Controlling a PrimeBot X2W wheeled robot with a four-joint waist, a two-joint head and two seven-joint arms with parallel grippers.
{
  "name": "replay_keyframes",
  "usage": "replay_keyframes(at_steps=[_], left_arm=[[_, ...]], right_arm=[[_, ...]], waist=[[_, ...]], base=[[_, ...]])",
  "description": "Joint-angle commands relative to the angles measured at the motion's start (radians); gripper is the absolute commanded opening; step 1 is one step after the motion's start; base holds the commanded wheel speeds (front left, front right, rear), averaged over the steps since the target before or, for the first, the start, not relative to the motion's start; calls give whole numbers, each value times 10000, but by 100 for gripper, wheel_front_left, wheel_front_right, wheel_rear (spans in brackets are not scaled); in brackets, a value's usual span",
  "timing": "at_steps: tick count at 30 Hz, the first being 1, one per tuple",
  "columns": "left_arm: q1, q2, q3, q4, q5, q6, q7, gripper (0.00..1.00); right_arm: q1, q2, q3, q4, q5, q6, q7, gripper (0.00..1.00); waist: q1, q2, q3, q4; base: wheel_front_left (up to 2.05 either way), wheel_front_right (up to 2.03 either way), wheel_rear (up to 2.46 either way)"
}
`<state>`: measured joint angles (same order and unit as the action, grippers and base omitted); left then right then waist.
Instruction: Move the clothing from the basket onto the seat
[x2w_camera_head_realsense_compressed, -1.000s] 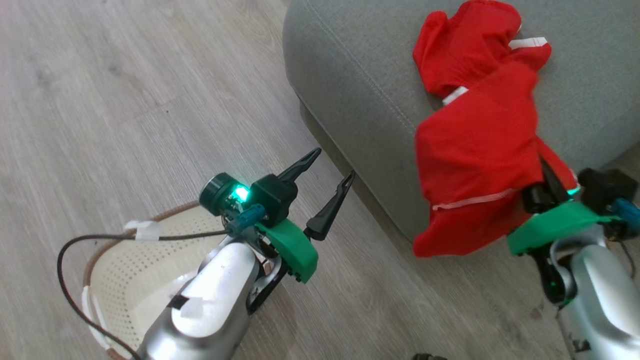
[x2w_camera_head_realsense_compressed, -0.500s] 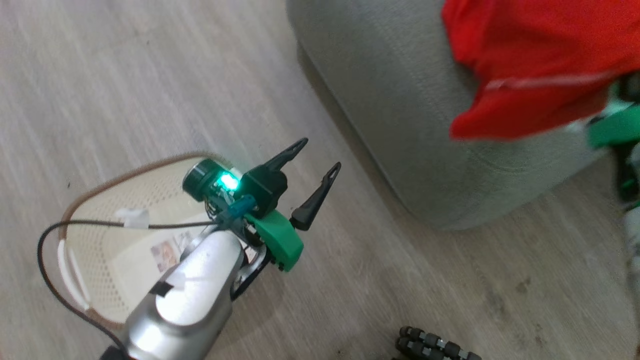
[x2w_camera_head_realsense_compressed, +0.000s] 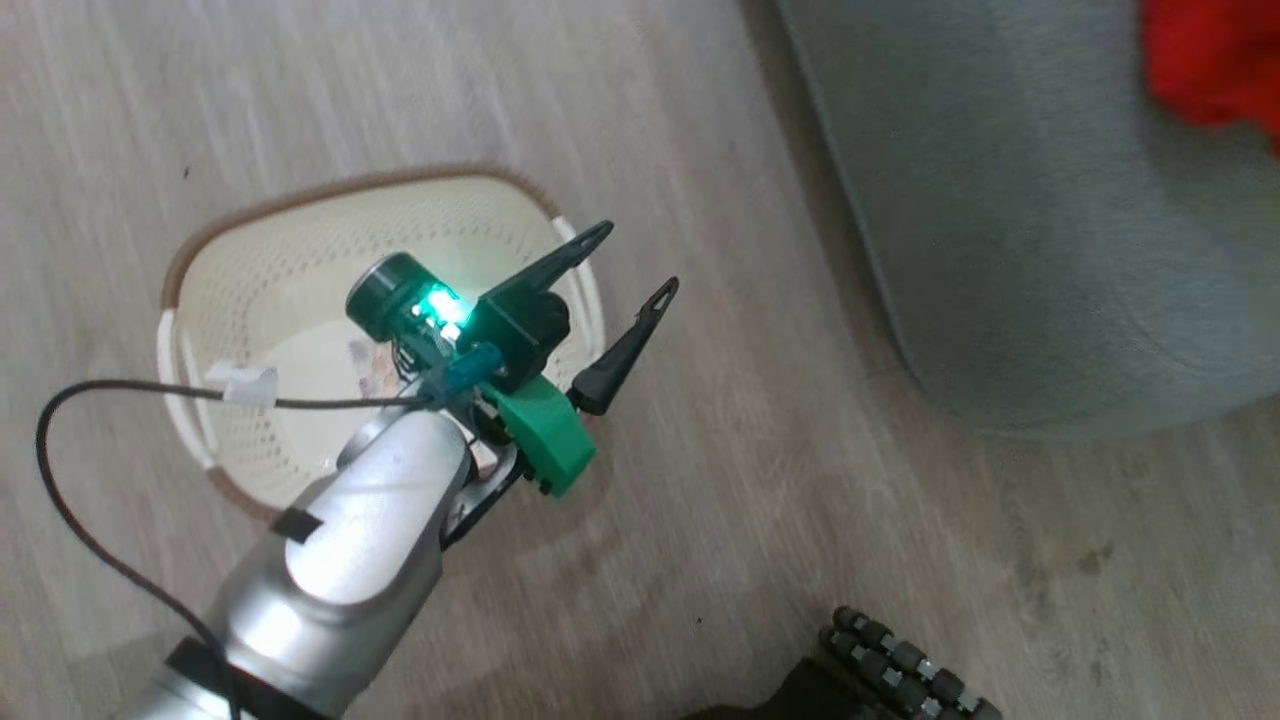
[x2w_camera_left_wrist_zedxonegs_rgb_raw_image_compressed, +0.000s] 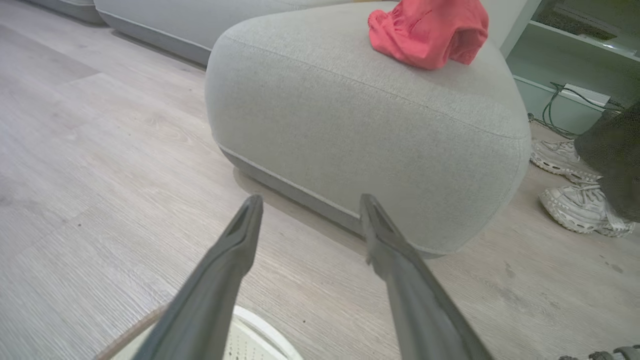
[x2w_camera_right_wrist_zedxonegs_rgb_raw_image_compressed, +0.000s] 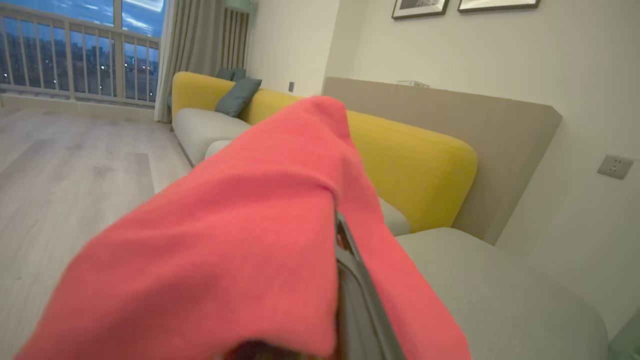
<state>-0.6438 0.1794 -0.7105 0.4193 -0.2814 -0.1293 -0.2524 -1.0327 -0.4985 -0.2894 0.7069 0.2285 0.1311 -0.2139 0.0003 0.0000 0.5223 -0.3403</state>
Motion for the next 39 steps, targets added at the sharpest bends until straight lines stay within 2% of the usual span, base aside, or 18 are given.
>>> replay_keyframes(at_steps=[1, 9, 15, 16, 17, 18, 23, 29, 35, 39], left_arm=[[-362, 169, 204, -374, -38, -12, -91, 100], [-720, 336, 112, -608, -99, -13, -92, 100], [-668, 344, 137, -656, -147, -13, -92, 100], [-656, 333, 144, -656, -156, -13, -92, 100], [-649, 322, 173, -656, -167, -13, -92, 100], [-640, 309, 209, -656, -182, -13, -93, 100], [-528, 264, 423, -612, -183, -13, -93, 100], [-246, 154, 610, -474, -171, -13, -93, 100], [185, -53, 914, -335, -200, -13, -93, 100], [553, -147, 1257, -253, -198, -5, -93, 100]], right_arm=[[-280, -527, -201, -171, -195, -4, 110, 0], [-1398, -1210, -2624, 824, -1468, -4, 1009, 0], [-1009, -945, -4241, 1929, -2171, -4, 1533, 0], [-832, -906, -4442, 2094, -2262, -4, 1437, 30], [-645, -855, -4605, 2276, -2326, -4, 1339, 72], [-461, -800, -4731, 2428, -2355, -4, 1213, 100], [458, -579, -4729, 3060, -2247, -4, 472, 100], [1584, -273, -3943, 3510, -1604, -4, -198, 100], [3110, 59, -3003, 3042, -685, -4, -451, 100], [4278, 325, -2295, 2240, -42, -4, -472, 100]], waist=[[-3, 0, 629, 580], [-3, 0, 1679, 1443], [-3, 0, 1954, 1818], [-3, 0, 1934, 1866], [-3, 0, 1900, 1900], [-3, 0, 1850, 1918], [-3, 0, 1418, 1833], [-3, 0, 692, 1569], [-3, 0, -183, 1468], [-3, 0, -730, 1470]], base=[[0, 0, 0], [0, 0, 0], [0, 0, 0], [0, 0, 0], [0, 0, 0], [0, 0, 0], [0, 0, 0], [0, 0, 0], [0, 0, 0], [0, 0, 0]])
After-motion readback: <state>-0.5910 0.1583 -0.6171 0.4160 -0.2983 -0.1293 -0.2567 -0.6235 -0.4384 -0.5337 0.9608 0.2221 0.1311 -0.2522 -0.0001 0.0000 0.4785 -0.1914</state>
